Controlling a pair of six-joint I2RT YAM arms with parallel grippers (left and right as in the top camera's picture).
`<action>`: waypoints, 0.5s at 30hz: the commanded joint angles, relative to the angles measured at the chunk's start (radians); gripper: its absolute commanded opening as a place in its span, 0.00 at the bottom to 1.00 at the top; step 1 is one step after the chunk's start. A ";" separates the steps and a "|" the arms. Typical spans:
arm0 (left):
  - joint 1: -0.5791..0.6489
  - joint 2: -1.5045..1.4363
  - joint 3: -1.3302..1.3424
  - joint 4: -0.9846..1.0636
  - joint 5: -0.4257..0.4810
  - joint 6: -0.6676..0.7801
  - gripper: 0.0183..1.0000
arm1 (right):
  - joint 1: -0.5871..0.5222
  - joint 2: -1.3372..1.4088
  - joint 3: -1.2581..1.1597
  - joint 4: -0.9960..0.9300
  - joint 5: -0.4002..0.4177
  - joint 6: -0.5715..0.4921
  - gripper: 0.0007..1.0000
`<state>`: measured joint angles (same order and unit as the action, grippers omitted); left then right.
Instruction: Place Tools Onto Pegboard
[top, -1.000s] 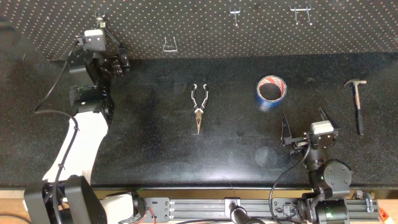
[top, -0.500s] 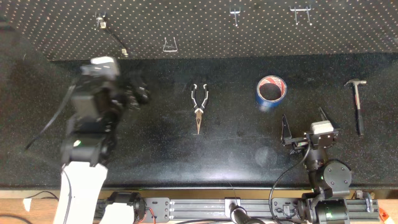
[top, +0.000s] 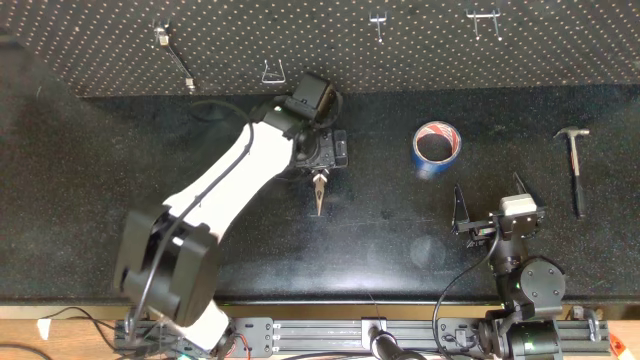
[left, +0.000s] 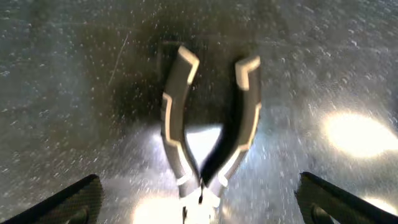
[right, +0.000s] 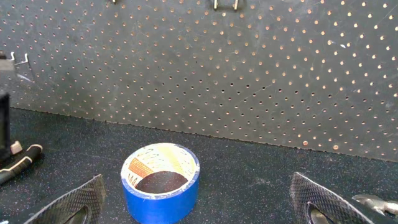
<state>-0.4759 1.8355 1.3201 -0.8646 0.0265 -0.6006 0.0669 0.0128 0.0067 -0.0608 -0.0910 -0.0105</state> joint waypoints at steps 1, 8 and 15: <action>0.004 0.078 0.050 0.012 -0.014 -0.076 1.00 | 0.006 -0.008 -0.003 -0.006 0.005 -0.014 0.97; 0.004 0.130 0.062 0.041 -0.029 -0.002 1.00 | 0.006 -0.008 -0.003 -0.006 0.005 -0.014 0.97; 0.004 0.158 0.073 0.042 -0.018 0.103 1.00 | 0.006 -0.008 -0.003 -0.006 0.005 -0.014 0.97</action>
<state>-0.4759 1.9732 1.3697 -0.8242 0.0189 -0.5560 0.0669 0.0128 0.0067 -0.0608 -0.0910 -0.0105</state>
